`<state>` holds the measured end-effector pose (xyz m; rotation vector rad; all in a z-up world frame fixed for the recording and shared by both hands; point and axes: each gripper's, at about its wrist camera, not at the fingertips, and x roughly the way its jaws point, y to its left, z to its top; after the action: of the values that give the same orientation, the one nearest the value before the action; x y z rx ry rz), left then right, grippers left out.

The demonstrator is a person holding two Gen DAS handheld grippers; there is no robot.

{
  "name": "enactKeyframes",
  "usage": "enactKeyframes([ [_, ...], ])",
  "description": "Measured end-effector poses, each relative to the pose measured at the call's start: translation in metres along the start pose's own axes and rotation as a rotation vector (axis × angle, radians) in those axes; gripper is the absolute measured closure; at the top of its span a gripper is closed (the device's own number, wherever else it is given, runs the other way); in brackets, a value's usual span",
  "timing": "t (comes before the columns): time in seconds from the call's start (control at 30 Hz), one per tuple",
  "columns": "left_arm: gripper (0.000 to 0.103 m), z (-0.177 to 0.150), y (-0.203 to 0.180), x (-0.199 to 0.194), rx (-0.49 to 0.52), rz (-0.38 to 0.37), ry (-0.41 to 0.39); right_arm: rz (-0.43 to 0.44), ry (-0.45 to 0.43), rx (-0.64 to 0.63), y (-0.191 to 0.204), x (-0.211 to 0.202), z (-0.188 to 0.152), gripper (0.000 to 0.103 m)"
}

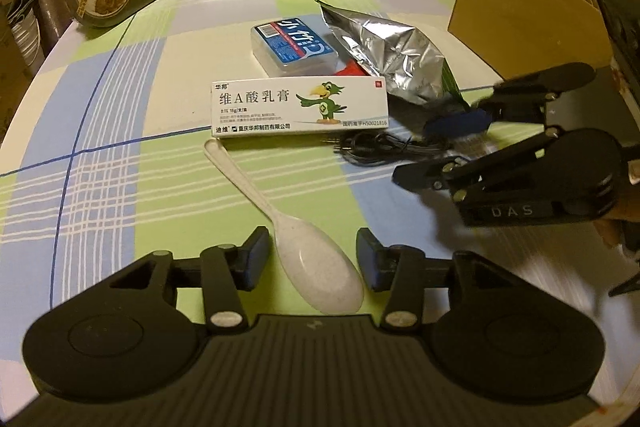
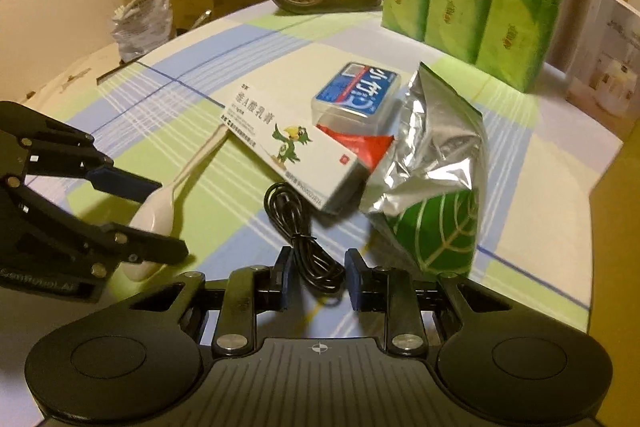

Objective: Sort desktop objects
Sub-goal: 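Close left tool on white spoon while right tool closes on black cable, then lift white spoon with left tool while right tool lifts black cable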

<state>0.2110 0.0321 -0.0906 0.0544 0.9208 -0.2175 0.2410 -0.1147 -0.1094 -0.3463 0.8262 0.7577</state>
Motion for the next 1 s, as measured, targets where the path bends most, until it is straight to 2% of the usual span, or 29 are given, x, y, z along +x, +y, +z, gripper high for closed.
enactKeyframes([
  [0.17, 0.068, -0.003, -0.004, -0.001, 0.036, 0.025, 0.004, -0.002, 0.021, 0.047, 0.008, -0.025, -0.021, 0.08],
  [0.37, 0.072, -0.019, -0.01, -0.016, 0.019, -0.015, 0.021, -0.049, 0.058, 0.163, 0.018, -0.072, -0.065, 0.082],
  [0.5, 0.074, -0.037, -0.034, -0.03, 0.077, -0.078, 0.037, -0.069, 0.07, 0.229, 0.023, -0.104, -0.095, 0.082],
  [0.67, 0.075, -0.057, -0.066, -0.044, 0.141, -0.22, 0.059, -0.079, 0.066, 0.296, 0.026, -0.134, -0.121, 0.081],
  [0.73, 0.075, -0.062, -0.076, -0.048, 0.164, -0.238, 0.069, -0.084, 0.058, 0.316, 0.026, -0.141, -0.129, 0.081],
  [0.8, 0.074, -0.066, -0.083, -0.051, 0.167, -0.214, 0.073, -0.09, 0.049, 0.329, 0.026, -0.146, -0.134, 0.079],
  [0.93, 0.058, -0.072, -0.09, -0.055, 0.134, -0.122, 0.071, -0.096, 0.027, 0.342, 0.026, -0.149, -0.136, 0.07],
  [1.0, 0.057, -0.076, -0.092, -0.056, 0.105, -0.068, 0.064, -0.09, 0.015, 0.348, 0.027, -0.149, -0.136, 0.066],
])
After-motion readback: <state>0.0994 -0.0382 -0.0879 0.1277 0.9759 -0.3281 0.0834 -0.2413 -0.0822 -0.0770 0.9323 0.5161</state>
